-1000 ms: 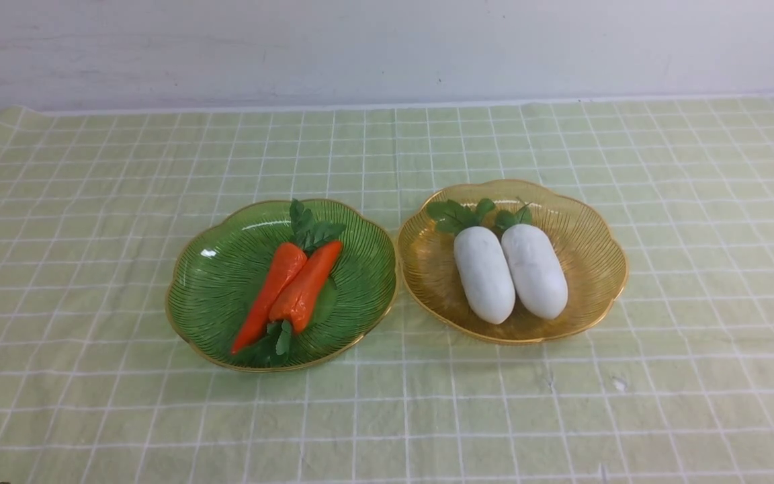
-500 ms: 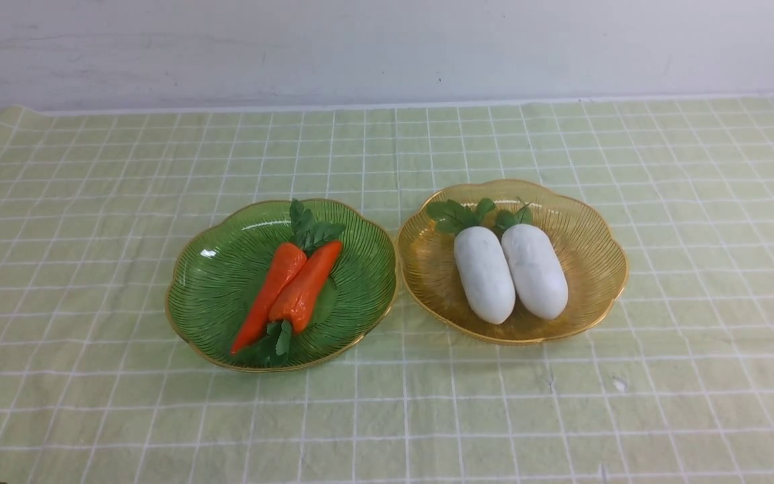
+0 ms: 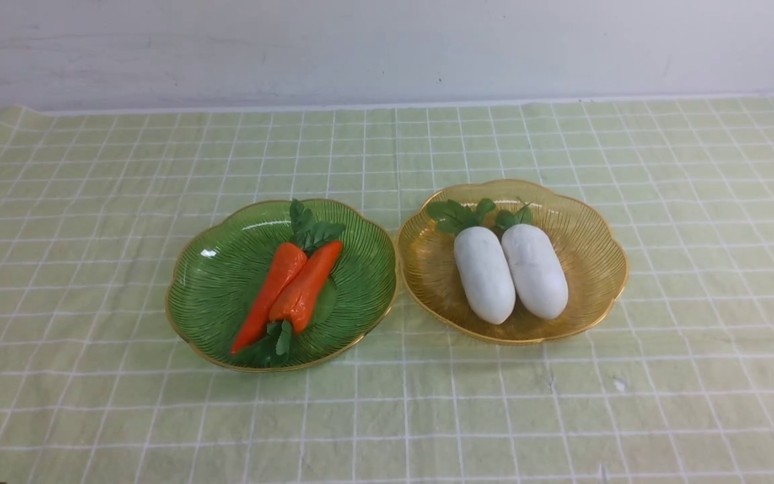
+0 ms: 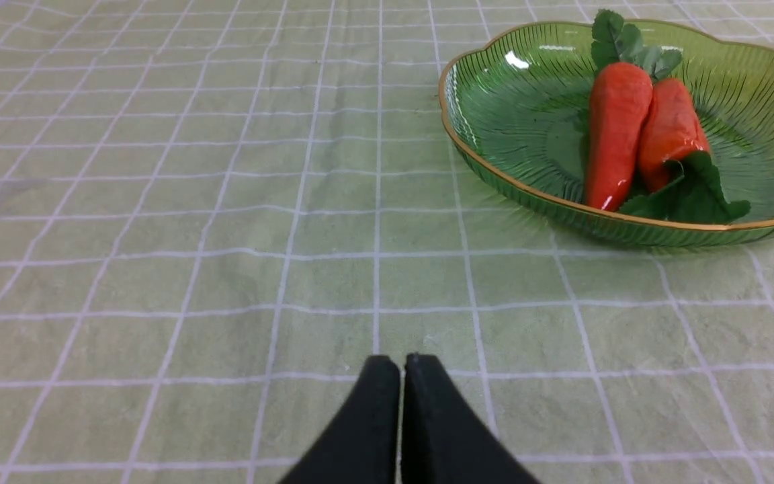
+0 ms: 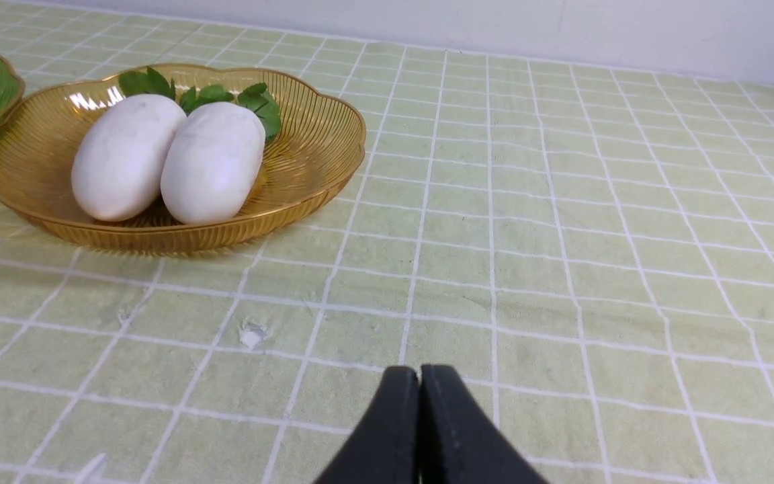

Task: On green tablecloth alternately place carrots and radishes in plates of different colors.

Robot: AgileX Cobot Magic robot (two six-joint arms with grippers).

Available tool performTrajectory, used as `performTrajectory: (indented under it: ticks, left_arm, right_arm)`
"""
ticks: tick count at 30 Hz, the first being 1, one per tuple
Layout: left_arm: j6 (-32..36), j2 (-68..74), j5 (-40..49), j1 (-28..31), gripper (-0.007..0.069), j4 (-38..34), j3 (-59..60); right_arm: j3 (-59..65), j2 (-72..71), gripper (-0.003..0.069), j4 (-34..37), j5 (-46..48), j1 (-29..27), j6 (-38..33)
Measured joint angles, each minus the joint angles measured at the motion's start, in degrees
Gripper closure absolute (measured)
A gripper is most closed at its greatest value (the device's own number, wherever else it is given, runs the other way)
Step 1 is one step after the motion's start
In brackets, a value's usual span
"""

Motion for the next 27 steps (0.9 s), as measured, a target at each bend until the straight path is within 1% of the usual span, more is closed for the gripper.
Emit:
performTrajectory:
  ticks: [9,27]
  left_arm:
    - [0.00,0.00,0.00,2.84,0.0632,0.00,0.00]
    - [0.00,0.00,0.00,2.97,0.0632,0.00,0.00]
  right_arm:
    - [0.00,0.00,0.0673,0.00,0.00,0.00,0.00]
    - [0.00,0.00,0.0673,0.00,0.00,0.00,0.00]
